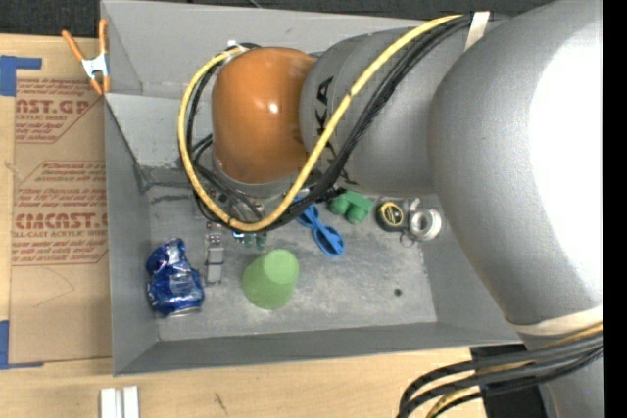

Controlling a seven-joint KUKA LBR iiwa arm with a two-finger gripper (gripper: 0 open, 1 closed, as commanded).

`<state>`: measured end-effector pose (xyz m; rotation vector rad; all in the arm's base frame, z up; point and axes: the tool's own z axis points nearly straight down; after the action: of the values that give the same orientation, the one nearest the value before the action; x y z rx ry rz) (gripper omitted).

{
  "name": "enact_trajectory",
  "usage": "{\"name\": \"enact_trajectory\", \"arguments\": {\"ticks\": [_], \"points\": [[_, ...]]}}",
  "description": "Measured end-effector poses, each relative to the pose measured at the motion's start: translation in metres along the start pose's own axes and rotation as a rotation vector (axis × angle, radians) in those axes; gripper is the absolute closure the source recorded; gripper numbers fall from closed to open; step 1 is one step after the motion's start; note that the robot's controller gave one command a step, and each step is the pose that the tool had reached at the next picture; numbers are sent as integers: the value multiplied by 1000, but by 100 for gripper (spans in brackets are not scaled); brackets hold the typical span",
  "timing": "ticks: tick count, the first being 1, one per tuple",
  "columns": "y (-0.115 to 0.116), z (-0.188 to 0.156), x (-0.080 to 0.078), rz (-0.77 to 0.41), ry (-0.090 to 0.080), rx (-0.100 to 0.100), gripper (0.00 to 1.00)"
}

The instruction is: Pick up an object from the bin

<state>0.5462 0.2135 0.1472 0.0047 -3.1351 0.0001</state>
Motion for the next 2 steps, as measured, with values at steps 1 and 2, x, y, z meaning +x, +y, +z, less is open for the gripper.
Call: {"name": "enact_trajectory", "arguments": {"ticks": [1,2], "points": [[31,73,13,147,-6,-3,0],[-42,62,66,-5,-4,3,0]]}}
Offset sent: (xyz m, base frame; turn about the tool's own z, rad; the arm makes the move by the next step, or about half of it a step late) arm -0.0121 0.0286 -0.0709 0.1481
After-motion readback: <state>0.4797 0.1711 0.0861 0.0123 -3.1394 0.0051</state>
